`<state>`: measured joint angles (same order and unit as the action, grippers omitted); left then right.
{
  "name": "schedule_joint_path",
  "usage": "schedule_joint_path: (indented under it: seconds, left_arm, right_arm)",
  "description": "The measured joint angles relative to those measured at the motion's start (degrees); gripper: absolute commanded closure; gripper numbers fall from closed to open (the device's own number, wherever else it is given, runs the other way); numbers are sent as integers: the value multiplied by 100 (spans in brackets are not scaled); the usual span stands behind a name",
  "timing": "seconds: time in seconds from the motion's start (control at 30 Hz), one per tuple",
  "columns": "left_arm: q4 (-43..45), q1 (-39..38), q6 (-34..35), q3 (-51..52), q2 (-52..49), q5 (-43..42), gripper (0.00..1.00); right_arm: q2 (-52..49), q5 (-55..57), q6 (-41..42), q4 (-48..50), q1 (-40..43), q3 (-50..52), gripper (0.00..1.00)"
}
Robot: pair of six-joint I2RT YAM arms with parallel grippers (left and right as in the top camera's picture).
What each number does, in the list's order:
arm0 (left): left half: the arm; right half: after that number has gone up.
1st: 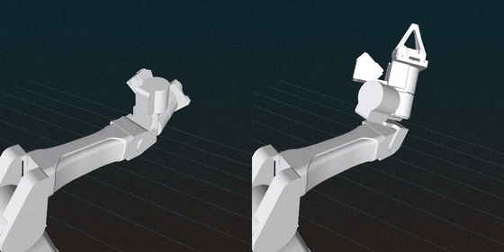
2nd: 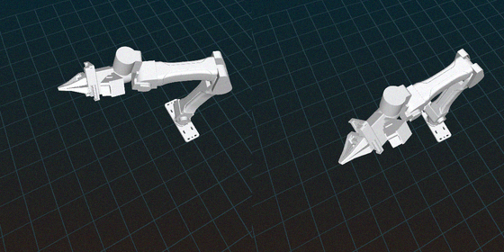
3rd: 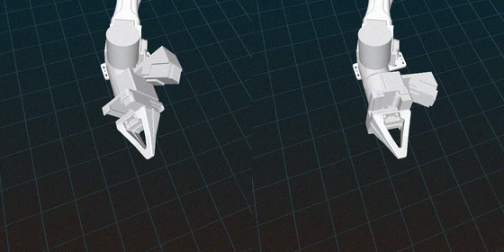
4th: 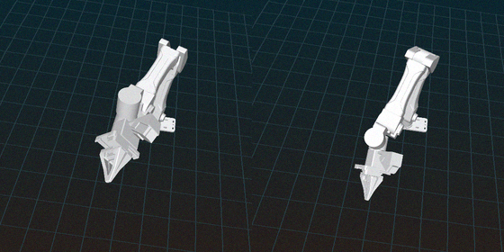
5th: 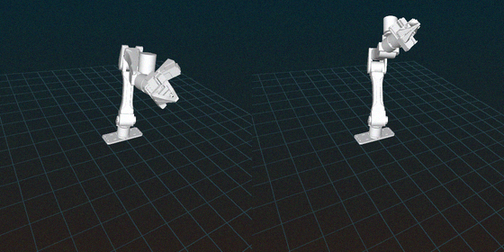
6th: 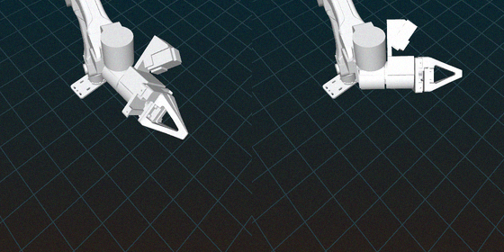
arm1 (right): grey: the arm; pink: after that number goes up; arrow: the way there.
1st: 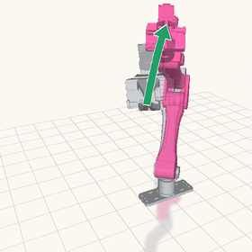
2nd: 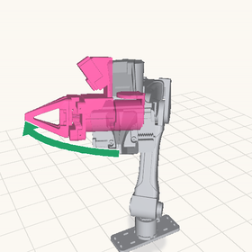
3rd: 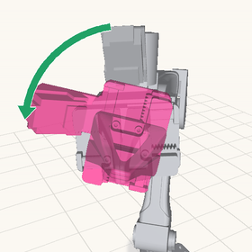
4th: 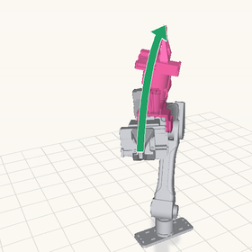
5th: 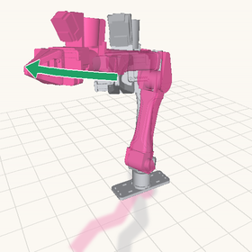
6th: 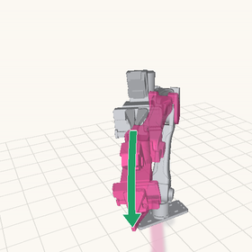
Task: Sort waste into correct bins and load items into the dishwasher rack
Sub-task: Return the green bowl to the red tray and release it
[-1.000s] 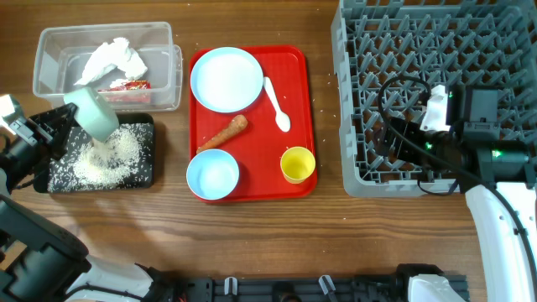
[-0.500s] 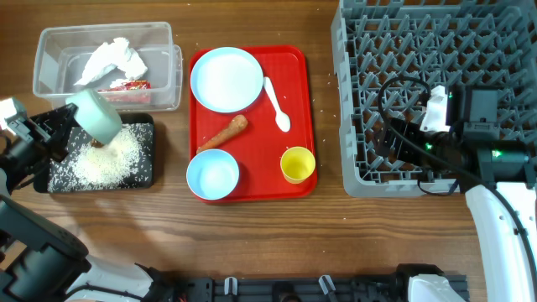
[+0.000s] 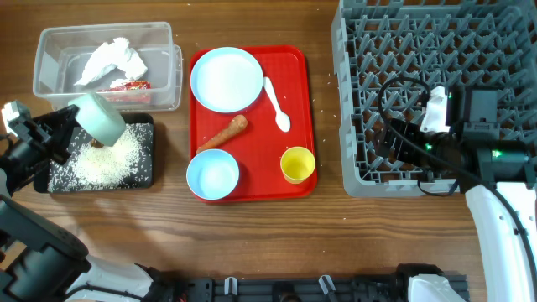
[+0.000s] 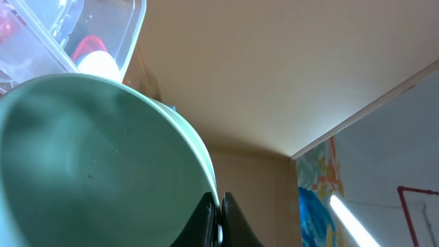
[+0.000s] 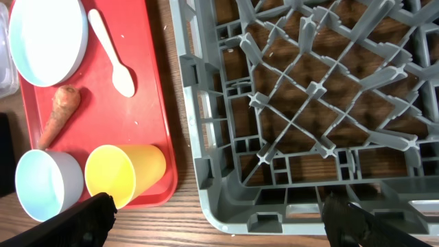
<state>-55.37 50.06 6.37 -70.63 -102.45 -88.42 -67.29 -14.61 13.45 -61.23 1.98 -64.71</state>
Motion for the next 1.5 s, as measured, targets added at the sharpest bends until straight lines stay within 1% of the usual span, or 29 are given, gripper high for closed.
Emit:
schedule_joint_path:
  seconds: [0.1, 0.23, 0.33, 0.43, 0.53, 0.57, 0.63, 0.67, 0.73, 0.77, 0.87, 0.9, 0.97, 1.03, 1.17, 1.33, 1.43, 1.5]
  left_arm:
    - [-76, 0, 0, 0, 2, 0, 96]
    - [208, -9, -2, 0, 2, -4, 96]
    - [208, -111, -2, 0, 4, -2, 96]
    - [273, -415, -11, 2, 105, 13, 96]
    - [533, -1036, -24, 0, 459, 365, 96]
    - [570, -1456, -24, -15, 664, 671, 96]
    - [756, -1956, -20, -44, 835, 1088, 96]
    - [914, -2328, -24, -52, 922, 1410, 96]
    - [1250, -3274, -24, -76, 1038, 2159, 96]
    - [1329, -3764, -24, -85, 1049, 2568, 96]
    - [1436, -5156, -24, -90, 1047, 4175, 96]
    - [1445, -5477, -24, -90, 1047, 4503, 96]
    - [1478, -6352, -24, -90, 1047, 5515, 96]
    - [1480, -7064, -24, -90, 1047, 6448, 96]
    - [1510, -7803, -26, -90, 1019, 7696, 96]
    - [1510, -8046, -26, -90, 588, 8240, 89]
    - [1508, -8153, -33, -90, 437, 8369, 76]
    - [1510, -8242, -42, -90, 437, 8408, 63]
  right_arm:
    - [0, 0, 0, 0, 0, 0, 0]
    - [0, 0, 0, 22, 0, 0, 0]
    - [0, 0, 0, 26, 0, 0, 0]
    - [0, 0, 0, 48, 0, 0, 0]
    - [0, 0, 0, 107, 0, 0, 0]
    - [0, 2, 0, 120, 0, 0, 0]
    - [0, 0, 0, 127, 0, 0, 0]
    - [-2, 2, 0, 146, 0, 0, 0]
    - [0, 2, 0, 173, 0, 0, 0]
    - [0, 0, 0, 170, 0, 0, 0]
    - [0, 2, 0, 197, 0, 0, 0]
    - [0, 2, 0, 214, 0, 0, 0]
    - [0, 2, 0, 232, 0, 0, 0]
    - [-2, 2, 0, 251, 0, 0, 0]
    - [-2, 2, 0, 251, 0, 0, 0]
    - [0, 2, 0, 254, 0, 0, 0]
    - [-2, 2, 0, 254, 0, 0, 0]
    - [0, 2, 0, 254, 0, 0, 0]
